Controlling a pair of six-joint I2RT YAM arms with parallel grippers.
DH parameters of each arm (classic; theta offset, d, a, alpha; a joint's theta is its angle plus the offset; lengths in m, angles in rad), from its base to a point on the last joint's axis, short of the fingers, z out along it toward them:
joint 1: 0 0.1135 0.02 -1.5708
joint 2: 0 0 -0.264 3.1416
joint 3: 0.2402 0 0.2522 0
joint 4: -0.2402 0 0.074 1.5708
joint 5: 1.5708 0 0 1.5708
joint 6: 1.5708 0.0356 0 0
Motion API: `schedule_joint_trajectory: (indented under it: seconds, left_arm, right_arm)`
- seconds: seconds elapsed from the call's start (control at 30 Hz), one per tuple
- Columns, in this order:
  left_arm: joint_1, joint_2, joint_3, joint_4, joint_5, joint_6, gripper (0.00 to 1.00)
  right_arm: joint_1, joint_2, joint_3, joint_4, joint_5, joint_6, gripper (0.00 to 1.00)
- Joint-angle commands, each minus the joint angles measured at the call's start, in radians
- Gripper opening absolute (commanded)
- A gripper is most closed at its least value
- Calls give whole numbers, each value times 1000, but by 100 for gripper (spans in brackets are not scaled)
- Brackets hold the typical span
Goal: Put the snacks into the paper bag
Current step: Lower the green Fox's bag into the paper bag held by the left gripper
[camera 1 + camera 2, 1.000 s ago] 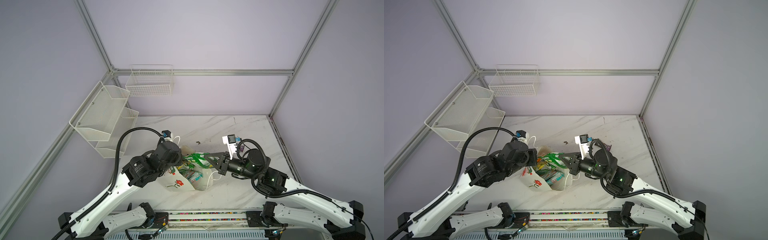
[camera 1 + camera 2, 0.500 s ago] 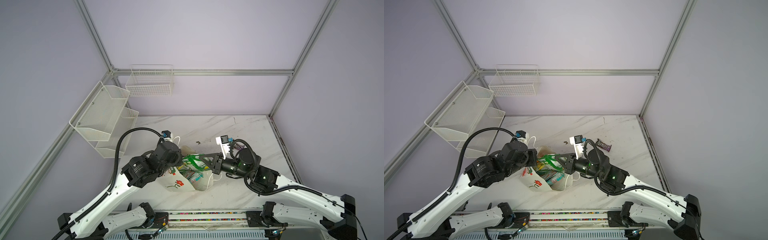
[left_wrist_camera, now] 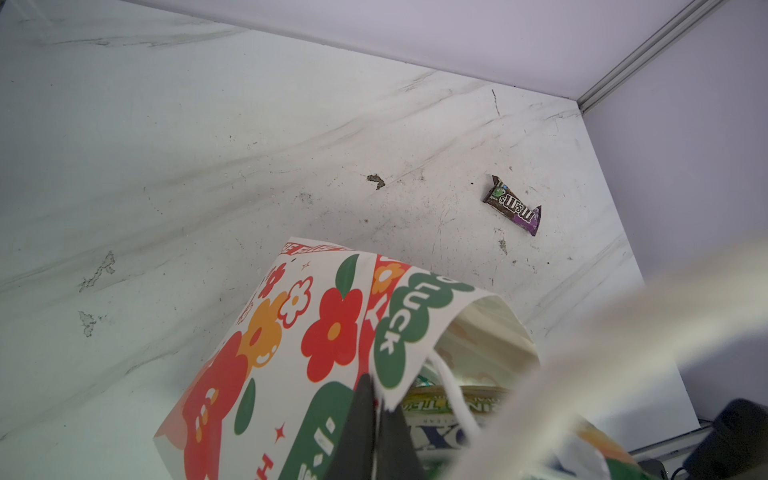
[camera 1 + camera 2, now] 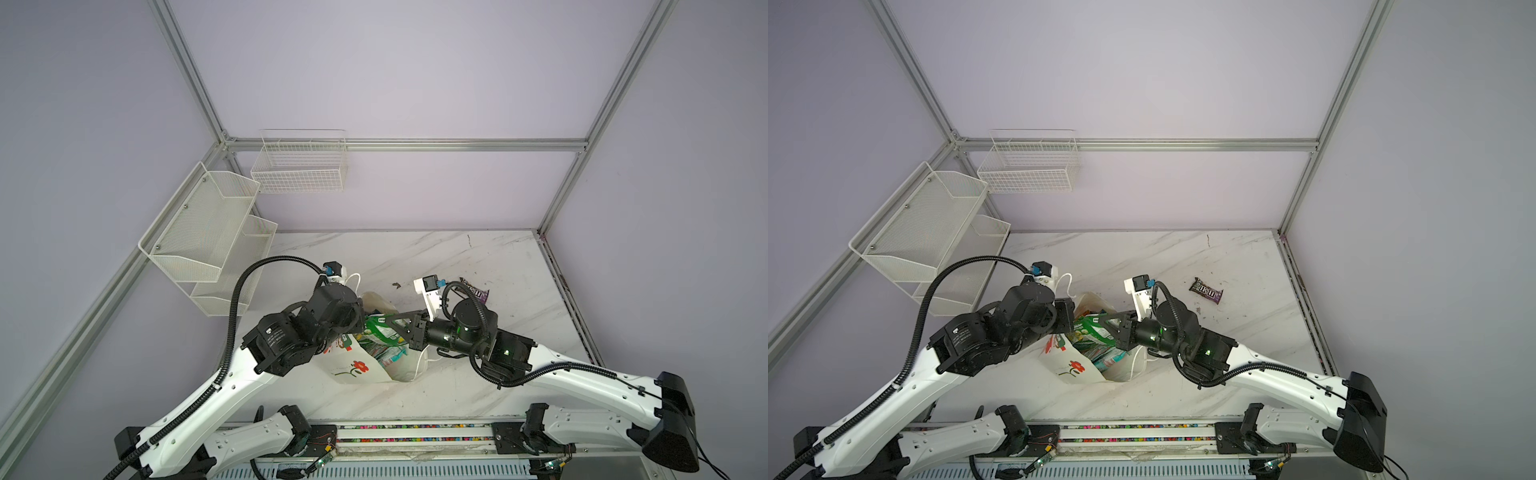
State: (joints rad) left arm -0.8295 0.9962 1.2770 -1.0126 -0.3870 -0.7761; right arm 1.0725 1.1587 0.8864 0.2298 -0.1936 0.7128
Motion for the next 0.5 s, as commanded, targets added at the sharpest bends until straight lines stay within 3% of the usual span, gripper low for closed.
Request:
schedule_joint_trajectory:
  seconds: [0.0,0.47]
  left_arm:
    - [4,-51,-13,137,-4,-28,0]
    - [3,-65,-19,137,1,-32,0]
  right_arm:
    - [6,4,50,98,26,10,0]
    - [6,83,119,135,20,4,0]
